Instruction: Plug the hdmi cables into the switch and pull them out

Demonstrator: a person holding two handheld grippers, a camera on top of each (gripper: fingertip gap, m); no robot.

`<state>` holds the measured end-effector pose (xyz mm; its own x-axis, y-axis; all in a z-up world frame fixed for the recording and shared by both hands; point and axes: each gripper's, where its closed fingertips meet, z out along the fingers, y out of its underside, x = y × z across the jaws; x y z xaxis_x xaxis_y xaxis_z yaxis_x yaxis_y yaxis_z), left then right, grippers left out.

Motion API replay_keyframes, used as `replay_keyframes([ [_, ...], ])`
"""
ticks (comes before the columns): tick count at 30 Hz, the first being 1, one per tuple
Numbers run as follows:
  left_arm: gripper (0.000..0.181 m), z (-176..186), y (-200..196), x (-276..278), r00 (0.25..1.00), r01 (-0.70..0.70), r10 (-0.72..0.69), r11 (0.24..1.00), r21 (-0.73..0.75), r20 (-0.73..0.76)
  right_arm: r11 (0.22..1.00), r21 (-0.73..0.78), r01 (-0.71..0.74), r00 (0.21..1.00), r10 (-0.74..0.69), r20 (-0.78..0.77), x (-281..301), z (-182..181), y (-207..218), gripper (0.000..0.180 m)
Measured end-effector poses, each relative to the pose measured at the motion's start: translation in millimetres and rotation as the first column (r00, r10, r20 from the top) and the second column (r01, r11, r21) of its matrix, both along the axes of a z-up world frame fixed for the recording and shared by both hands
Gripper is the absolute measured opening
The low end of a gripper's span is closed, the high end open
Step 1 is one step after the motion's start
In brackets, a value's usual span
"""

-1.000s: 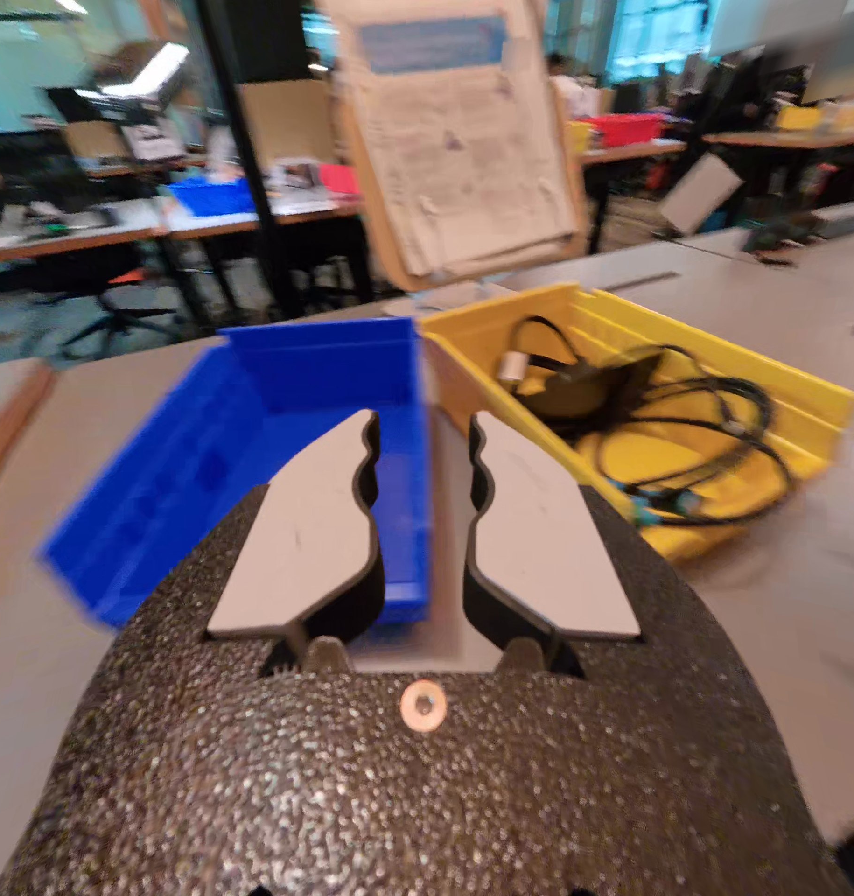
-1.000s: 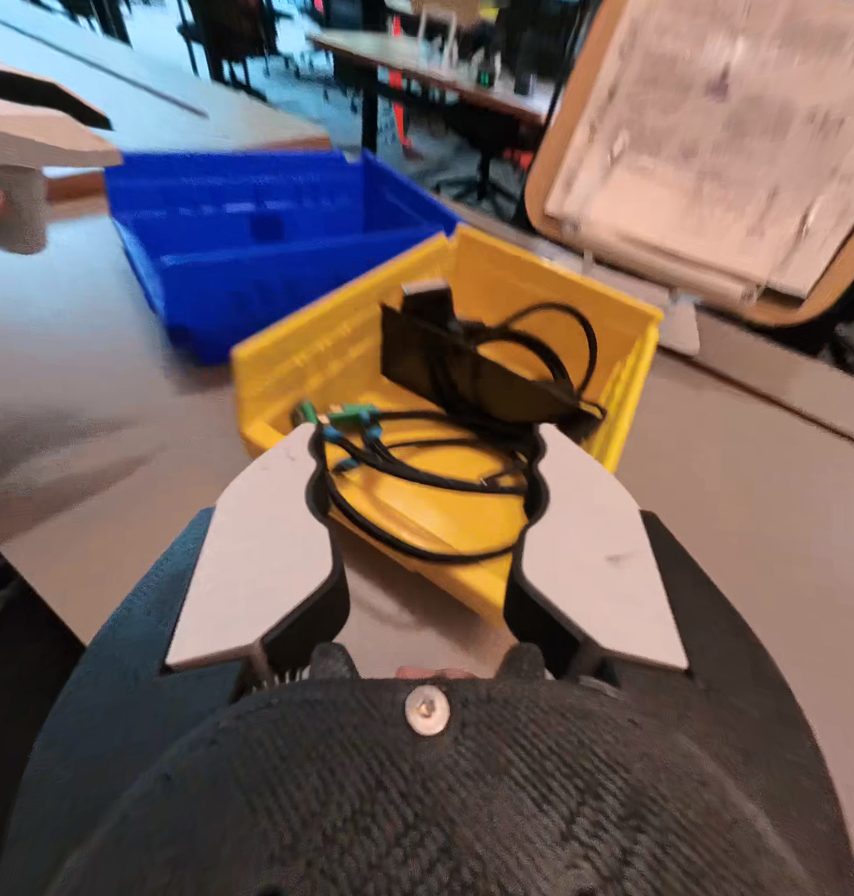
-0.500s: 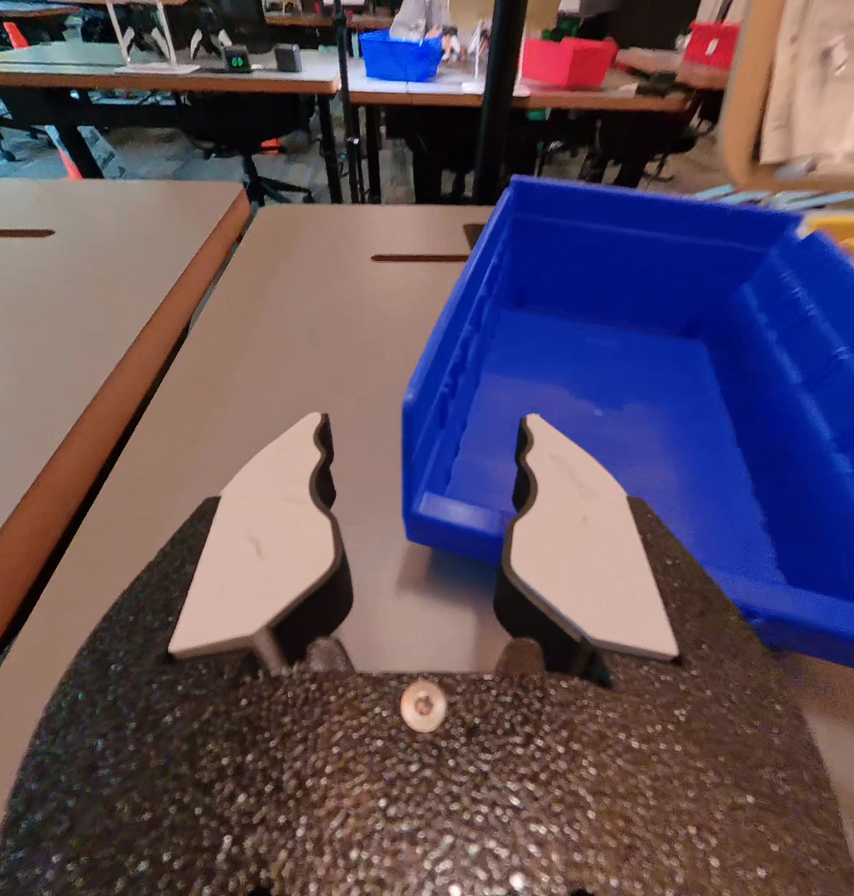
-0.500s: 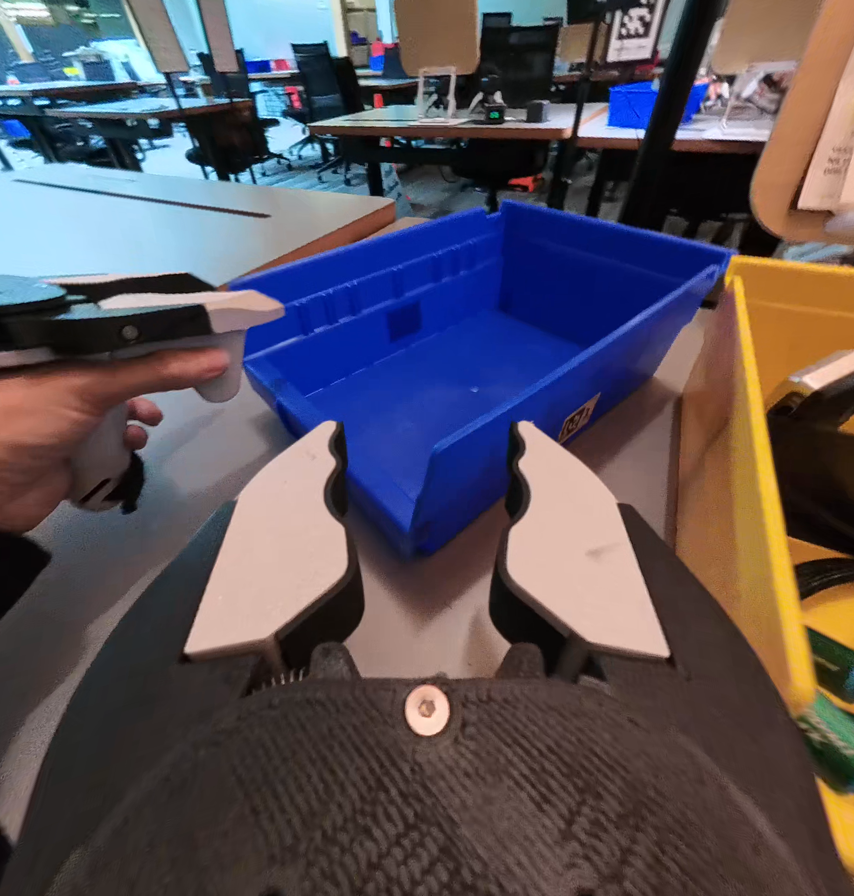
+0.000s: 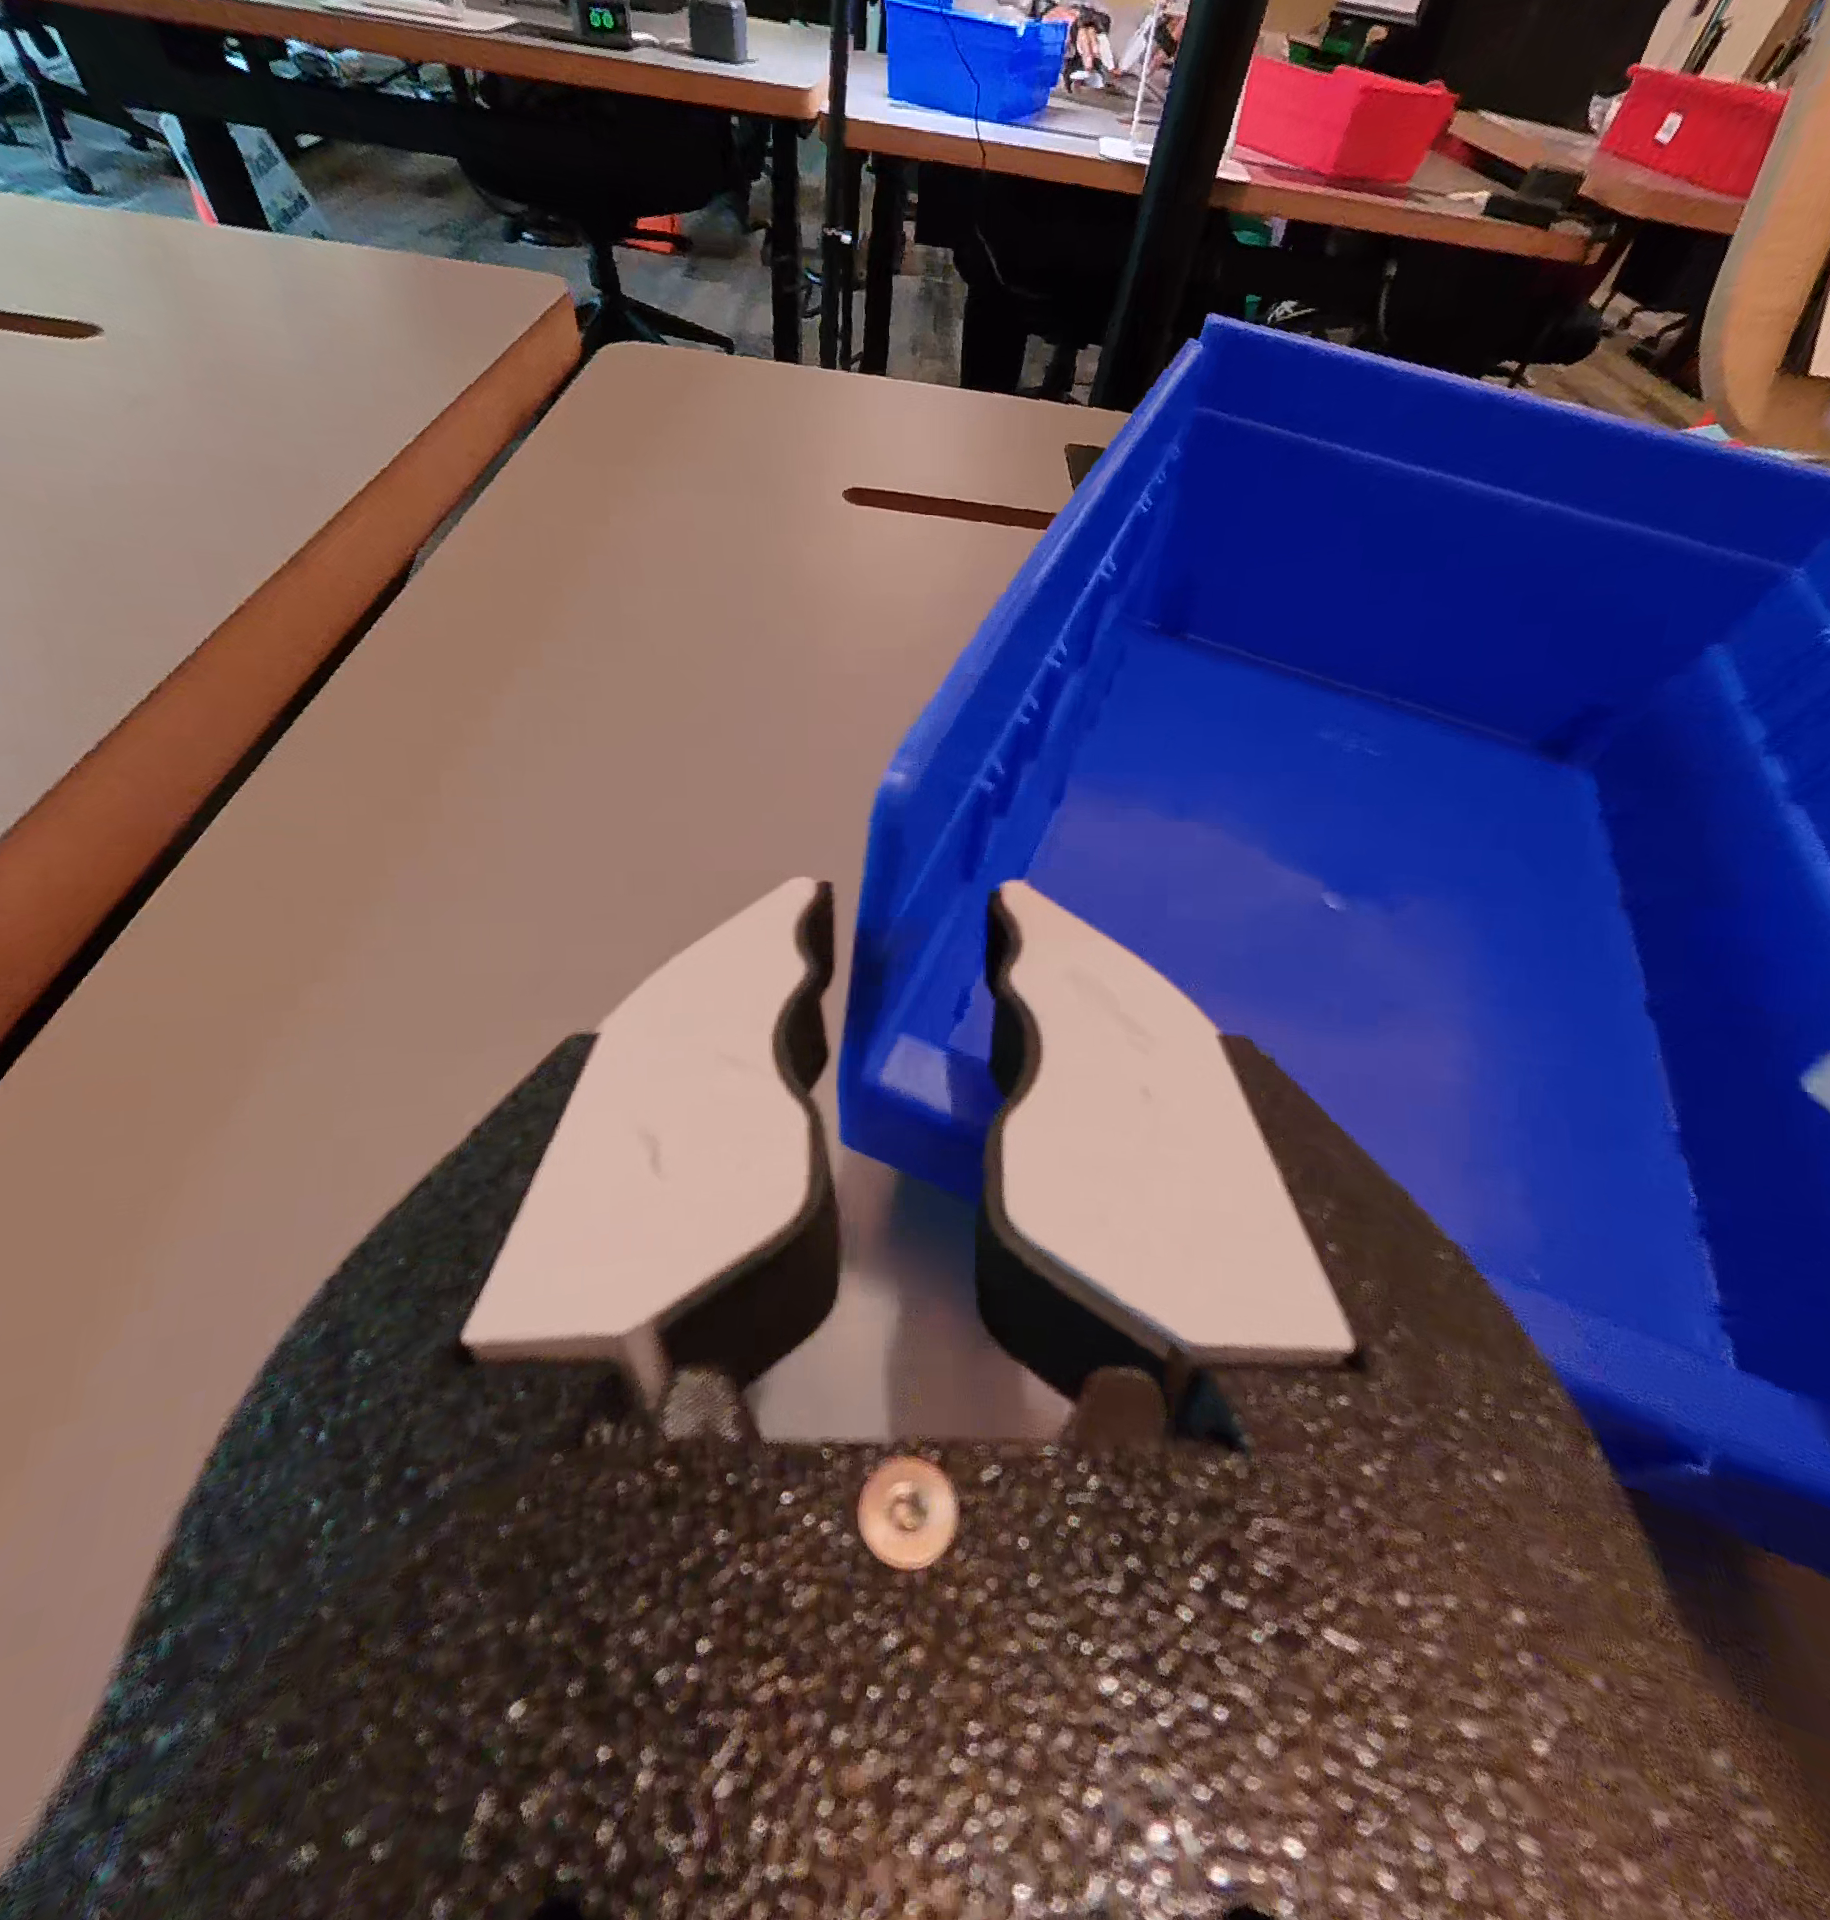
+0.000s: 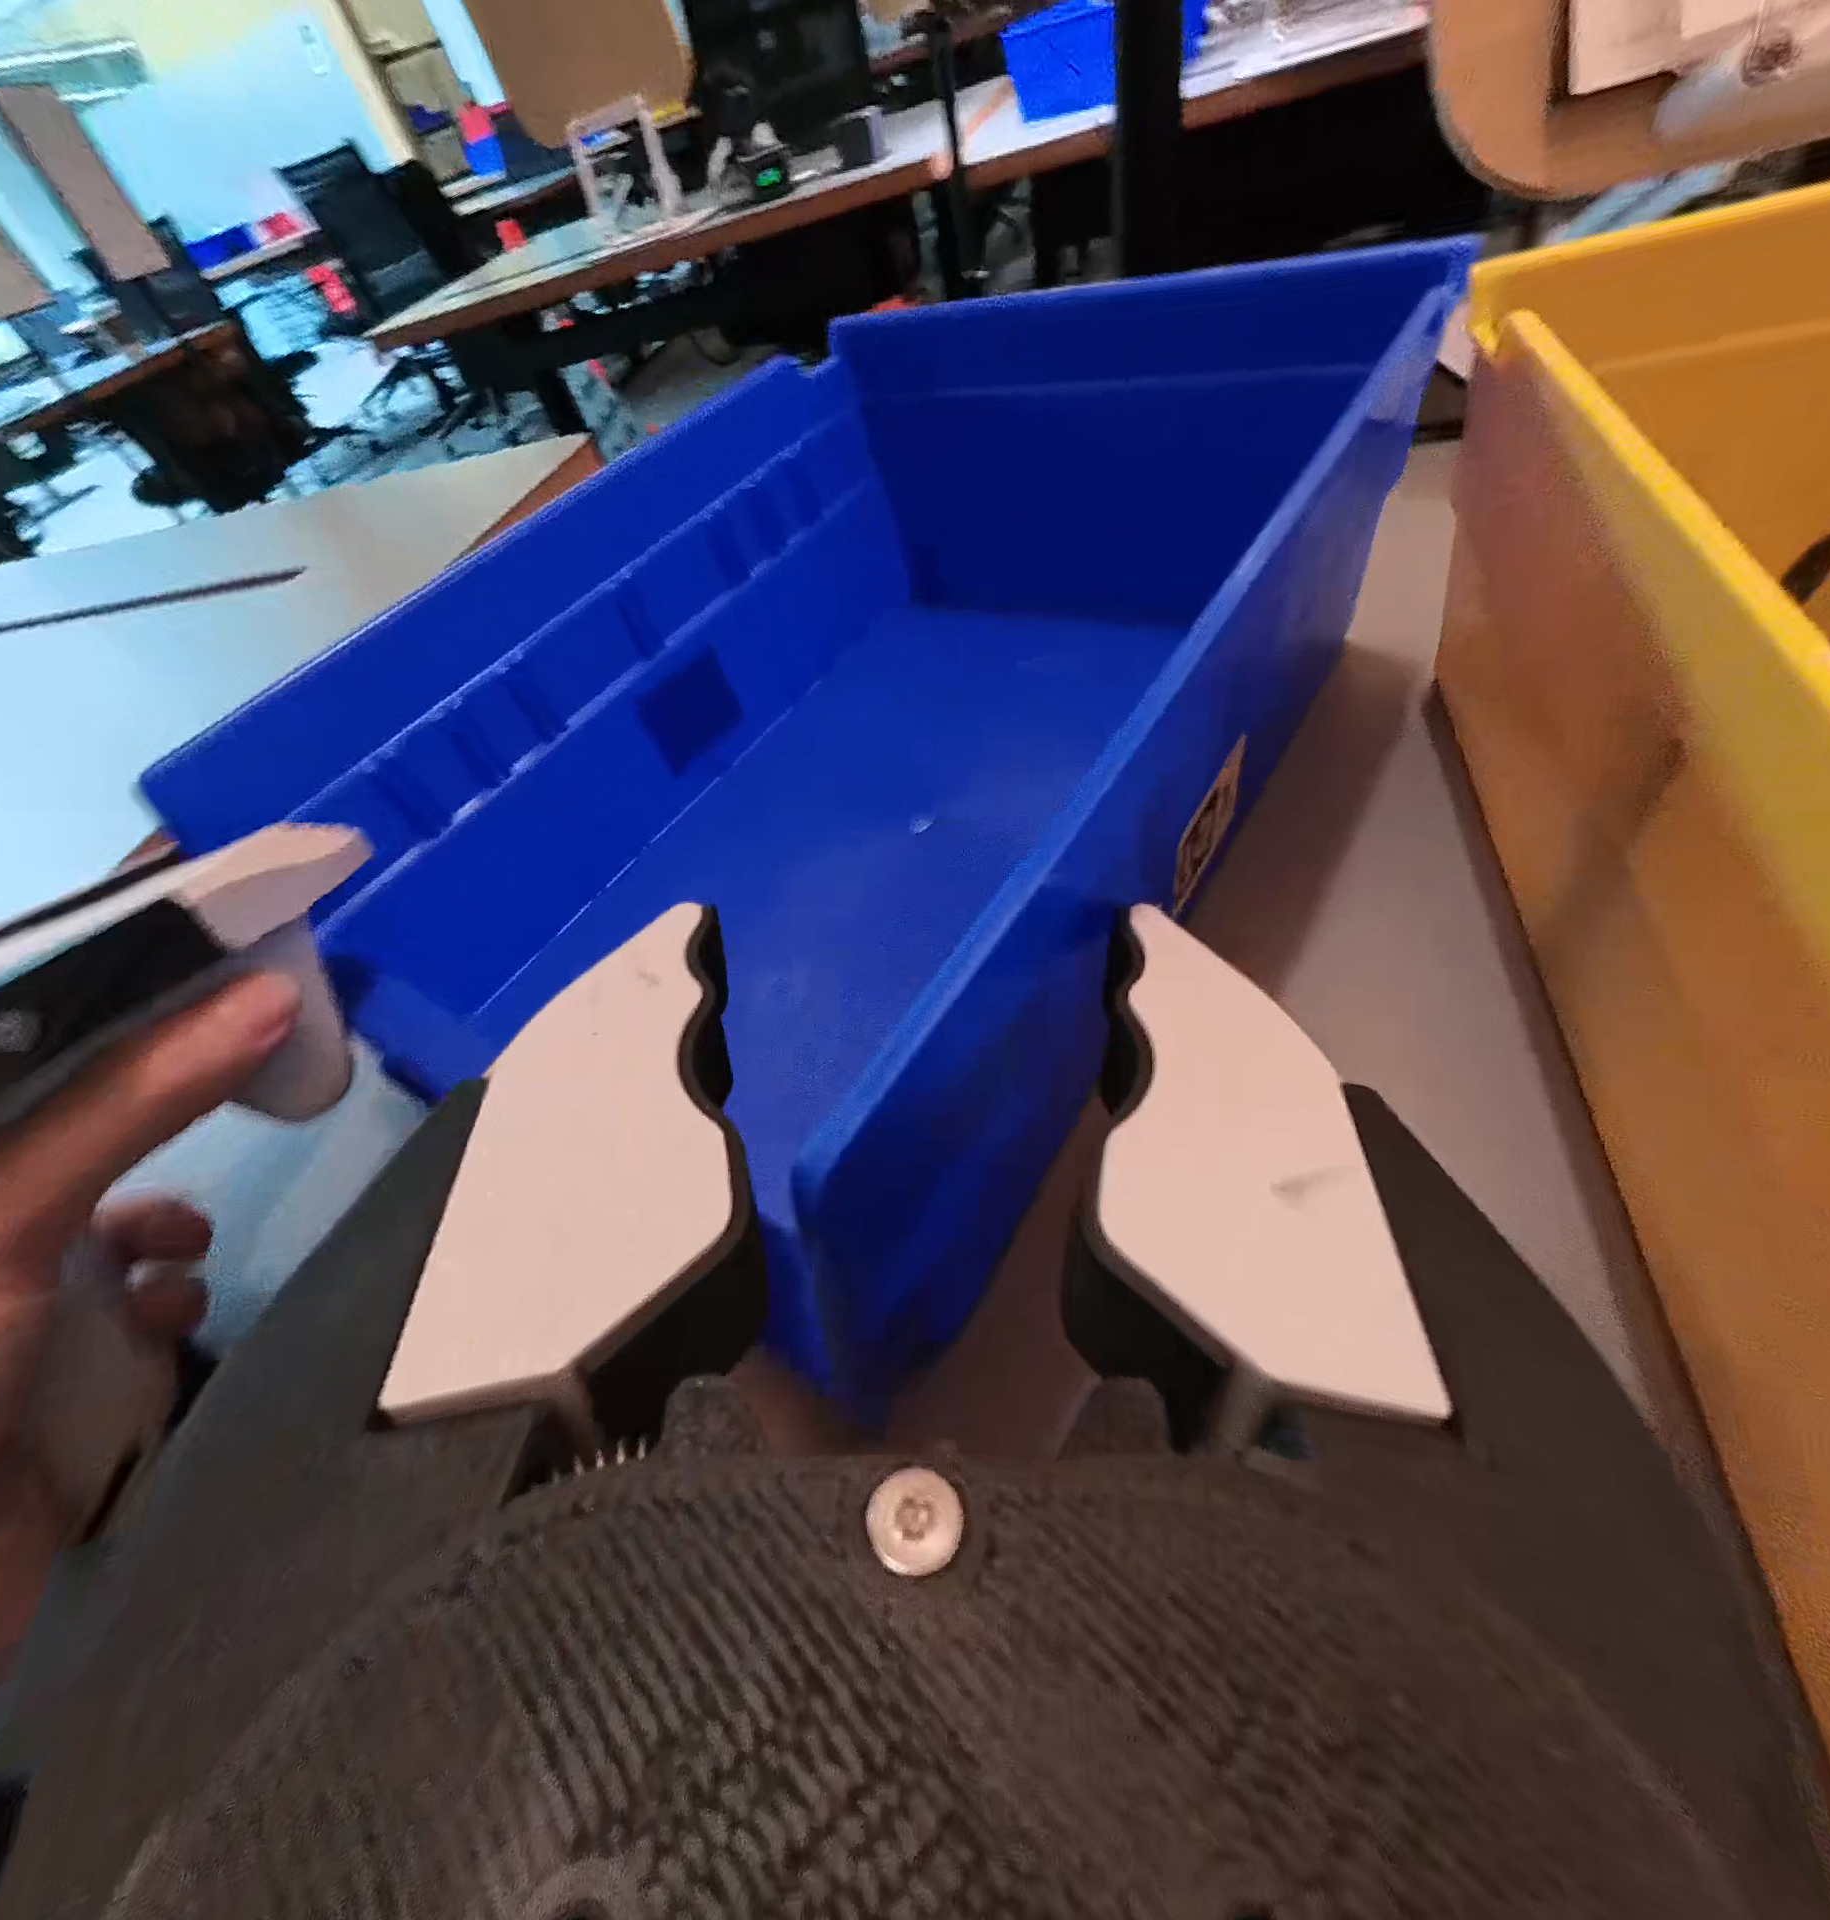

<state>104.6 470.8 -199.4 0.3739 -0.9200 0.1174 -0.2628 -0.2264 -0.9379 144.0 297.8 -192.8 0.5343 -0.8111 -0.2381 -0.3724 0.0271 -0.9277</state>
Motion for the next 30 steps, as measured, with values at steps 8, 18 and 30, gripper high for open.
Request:
replay_keyframes([
  [8, 0.012, 13, -8, -27, 0.978, -0.206, 0.202, 0.971, 0.123, 0.049, 0.987, -0.115, 0.111, 0.993, -0.105, 0.057, 34, -4, -13, 0.026],
  [18, 0.006, 146, -85, -101, 0.881, -0.380, 0.241, 0.873, 0.306, 0.406, 0.994, 0.058, -0.094, 0.971, 0.078, 0.226, 15, 83, -39, 0.010],
  [30, 0.003, 194, -288, -10, 0.856, -0.059, -0.103, 0.954, 0.294, 0.507, 0.991, 0.061, 0.121, 0.860, -0.135, 0.492, 74, 213, -271, 0.005],
])
